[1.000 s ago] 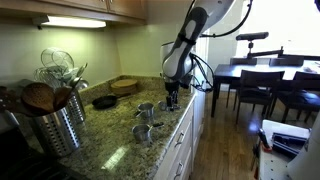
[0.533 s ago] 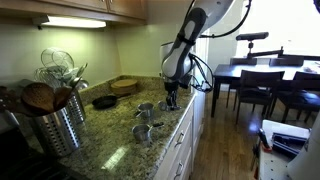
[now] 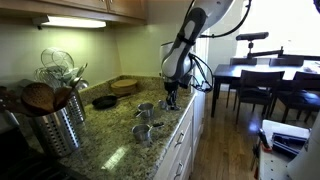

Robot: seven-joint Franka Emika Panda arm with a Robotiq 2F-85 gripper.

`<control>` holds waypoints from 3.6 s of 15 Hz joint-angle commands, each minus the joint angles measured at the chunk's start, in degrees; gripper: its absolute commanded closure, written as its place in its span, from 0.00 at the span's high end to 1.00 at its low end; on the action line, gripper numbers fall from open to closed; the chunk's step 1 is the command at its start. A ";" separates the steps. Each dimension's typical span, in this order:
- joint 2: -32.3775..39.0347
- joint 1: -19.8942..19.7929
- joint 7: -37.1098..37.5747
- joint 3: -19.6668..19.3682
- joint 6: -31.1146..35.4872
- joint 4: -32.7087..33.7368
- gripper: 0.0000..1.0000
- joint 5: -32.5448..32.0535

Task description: Stack the cups

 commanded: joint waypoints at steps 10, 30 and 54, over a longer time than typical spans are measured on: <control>-2.25 0.88 3.44 -0.84 -0.32 -0.43 0.13 -1.59; -8.39 2.92 1.81 0.77 -7.05 -0.08 0.13 -3.61; -10.41 8.70 -1.15 8.13 -17.42 0.02 0.12 -2.50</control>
